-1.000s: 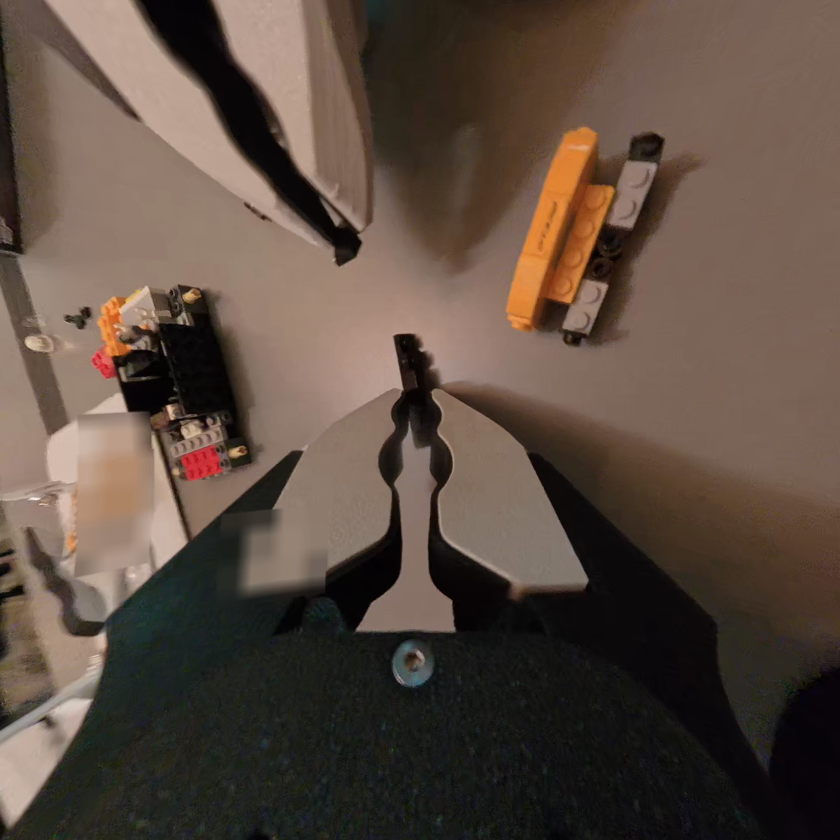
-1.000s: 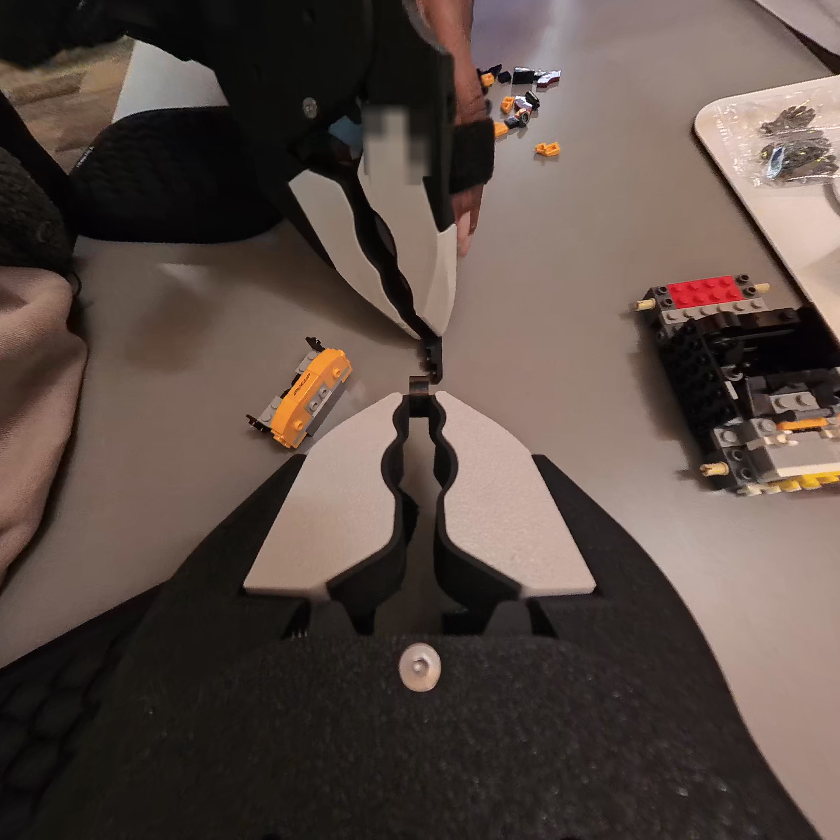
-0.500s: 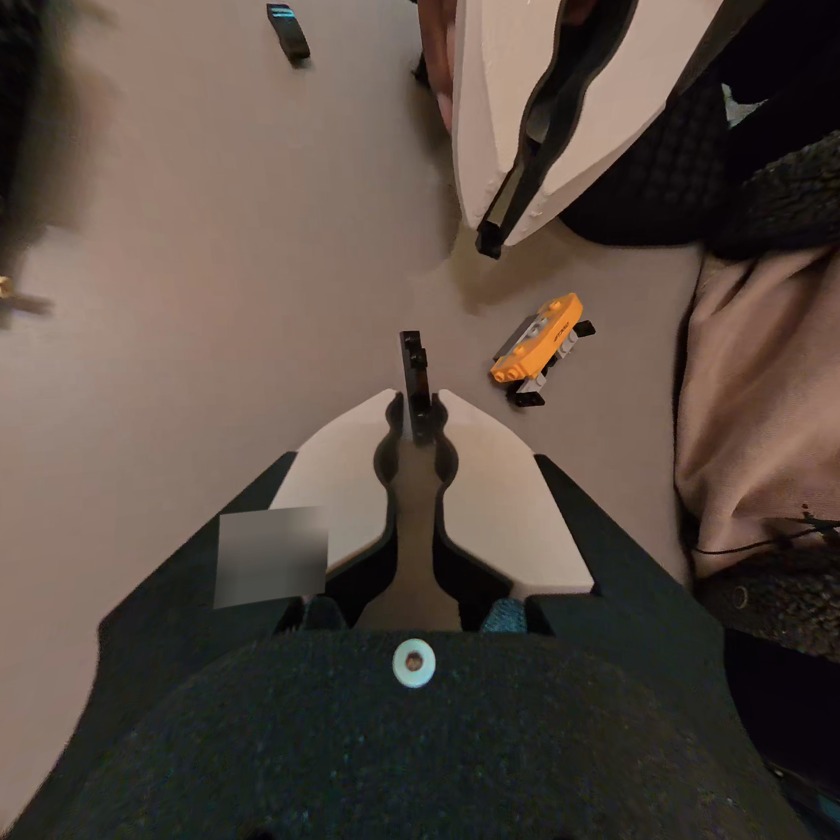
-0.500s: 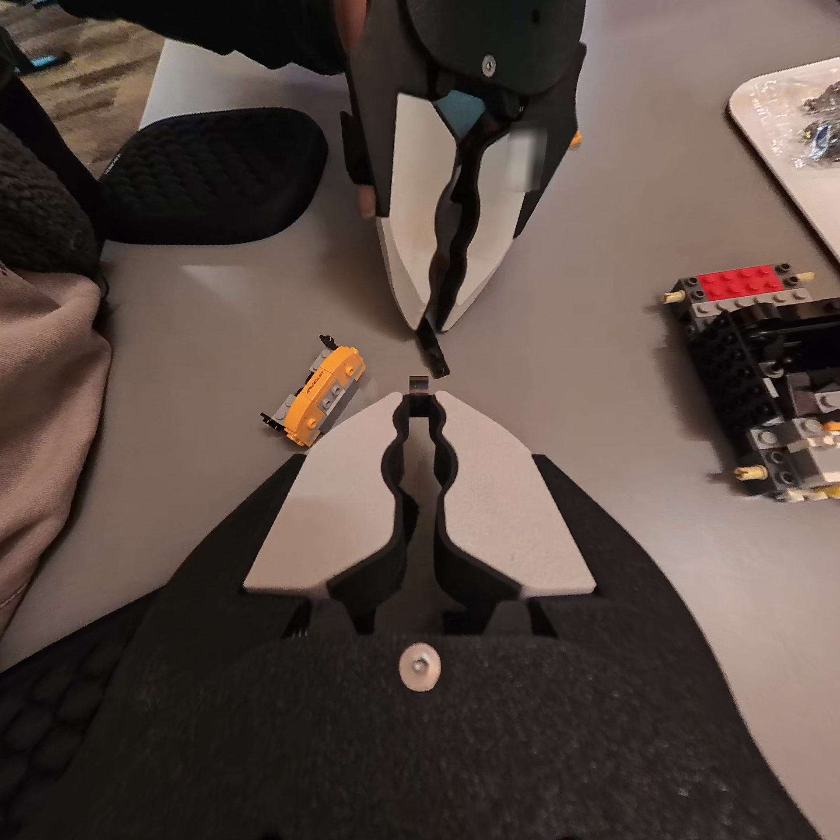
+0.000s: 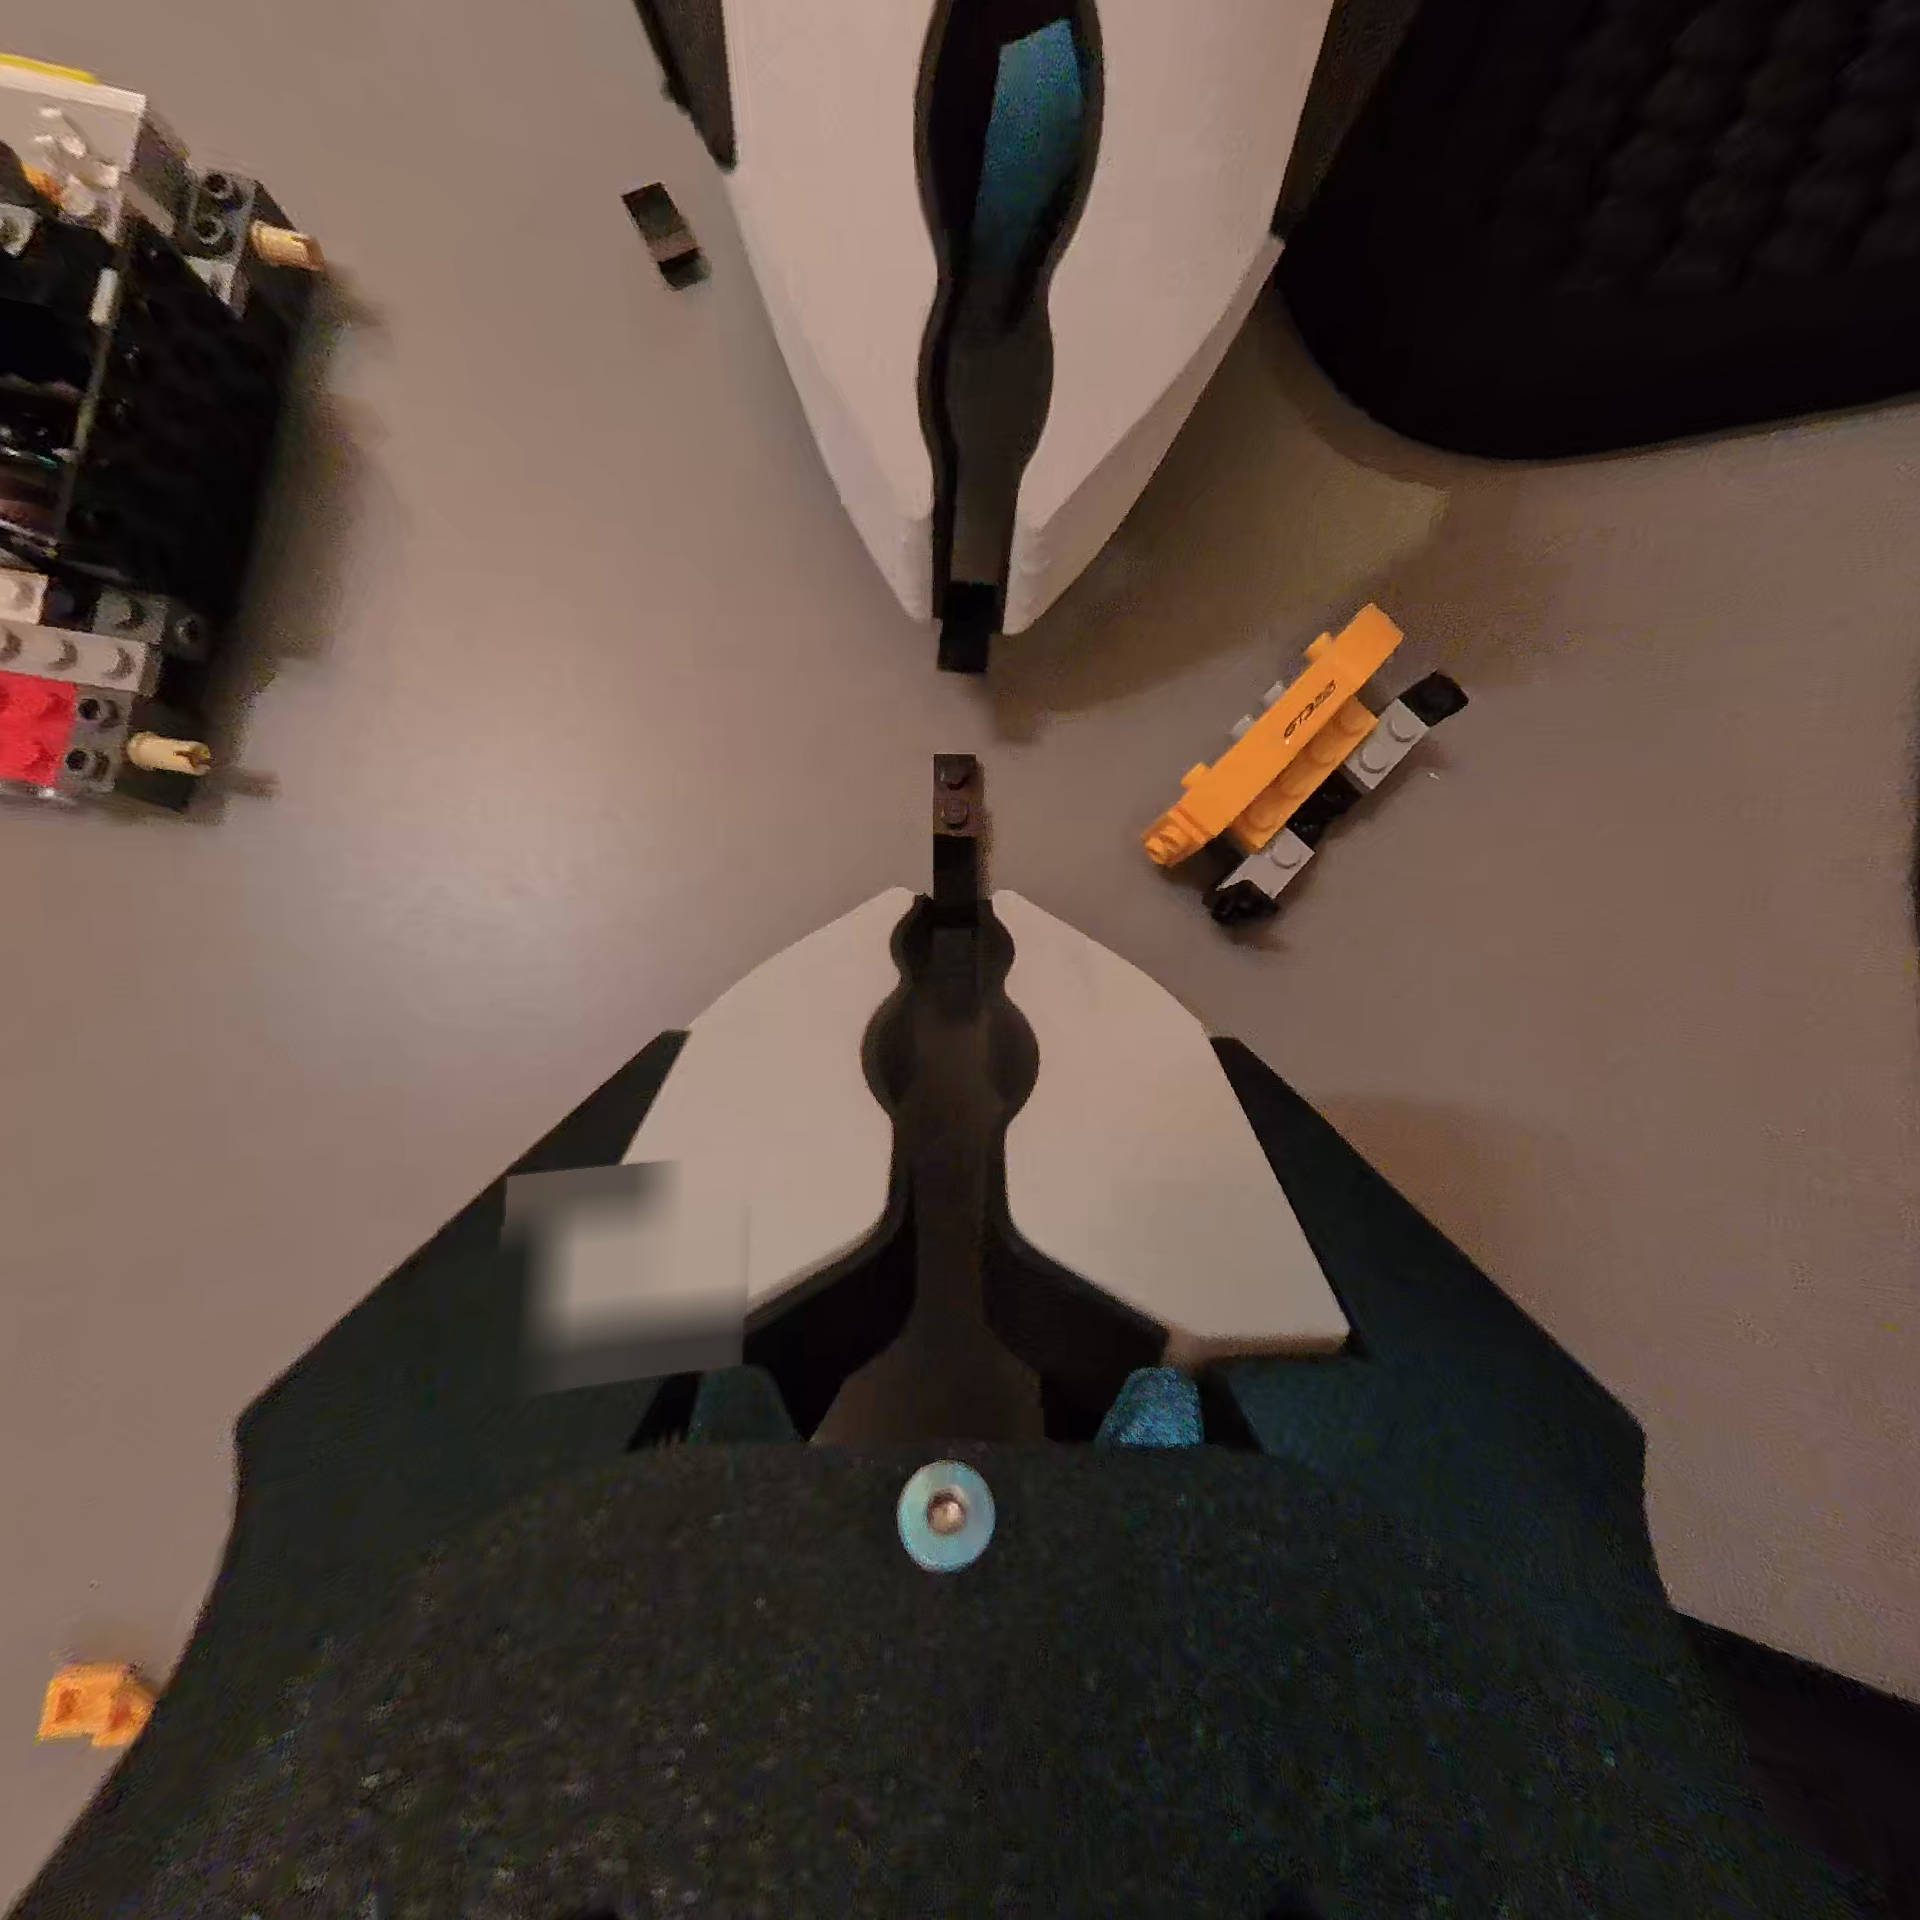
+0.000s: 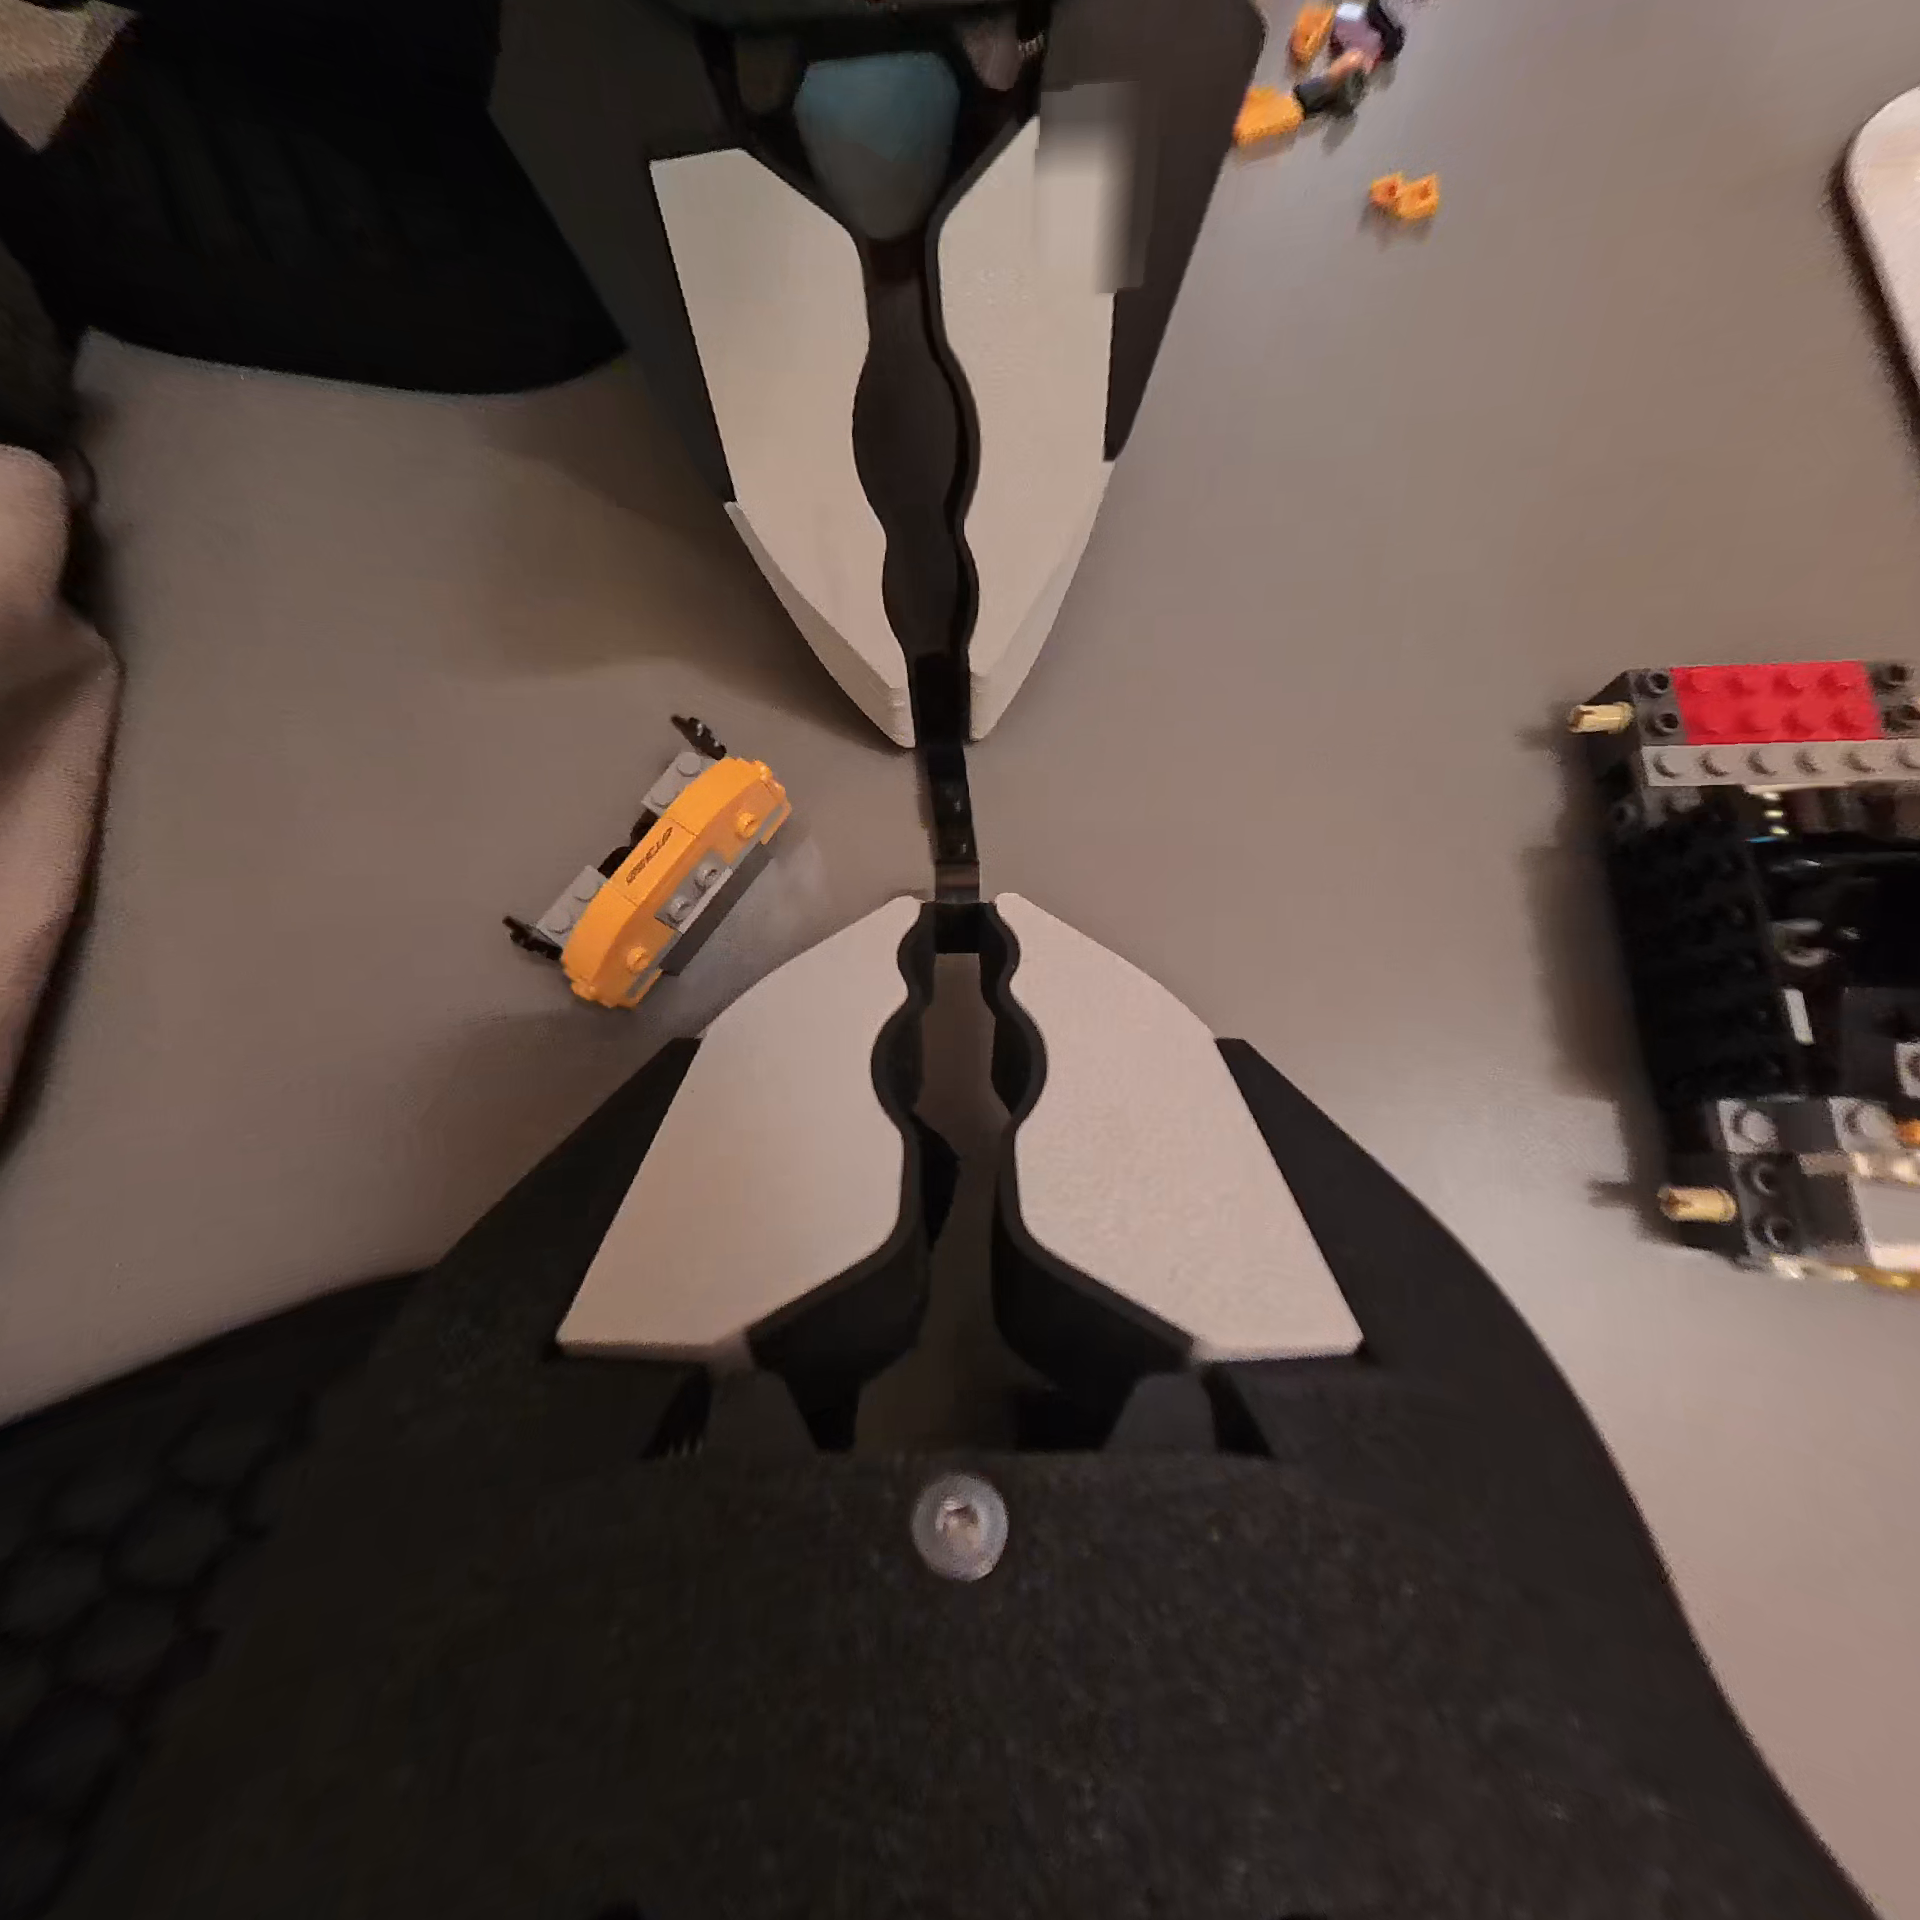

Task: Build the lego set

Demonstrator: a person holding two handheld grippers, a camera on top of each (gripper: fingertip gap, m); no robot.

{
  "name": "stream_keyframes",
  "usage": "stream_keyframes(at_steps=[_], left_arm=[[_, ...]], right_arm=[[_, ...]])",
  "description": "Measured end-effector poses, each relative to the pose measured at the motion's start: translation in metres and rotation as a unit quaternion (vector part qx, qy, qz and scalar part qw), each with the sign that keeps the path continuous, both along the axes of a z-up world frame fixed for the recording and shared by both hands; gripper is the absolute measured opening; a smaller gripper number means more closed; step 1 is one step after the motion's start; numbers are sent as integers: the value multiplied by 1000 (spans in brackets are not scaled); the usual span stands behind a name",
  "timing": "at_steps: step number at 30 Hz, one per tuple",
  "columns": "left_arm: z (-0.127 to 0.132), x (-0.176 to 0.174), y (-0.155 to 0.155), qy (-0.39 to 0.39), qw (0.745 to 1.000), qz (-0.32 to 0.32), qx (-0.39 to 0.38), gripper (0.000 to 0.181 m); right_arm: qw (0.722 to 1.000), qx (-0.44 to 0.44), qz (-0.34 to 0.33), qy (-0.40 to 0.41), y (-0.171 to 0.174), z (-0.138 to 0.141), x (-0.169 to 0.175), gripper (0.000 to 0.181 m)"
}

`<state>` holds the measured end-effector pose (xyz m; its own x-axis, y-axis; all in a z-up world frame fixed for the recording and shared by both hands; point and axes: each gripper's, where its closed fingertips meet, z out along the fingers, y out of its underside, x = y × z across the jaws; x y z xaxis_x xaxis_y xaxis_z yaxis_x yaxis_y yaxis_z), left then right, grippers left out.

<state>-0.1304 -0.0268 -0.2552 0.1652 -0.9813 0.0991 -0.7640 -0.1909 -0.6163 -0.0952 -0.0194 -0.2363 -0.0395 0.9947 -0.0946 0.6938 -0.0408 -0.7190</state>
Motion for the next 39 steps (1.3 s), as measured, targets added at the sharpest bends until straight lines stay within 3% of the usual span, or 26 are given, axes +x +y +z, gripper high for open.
stream_keyframes(at_steps=[3, 6, 13, 39], left_arm=[[1, 1, -3, -12, 998, -9, -58, 8], [2, 0, -2, -20, 997, -7, -81, 8], [1, 0, -2, -18, 997, -5, -73, 8], [2, 0, -1, -29, 1000, -3, 3, 9]], right_arm=[[999, -33, 15, -29, 2, -1, -5, 7], [997, 2, 34, -68, 9, -1, -8, 7], [988, 51, 78, -121, 0, -6, -20, 7], [986, 58, 70, -141, -3, -13, -21, 7]])
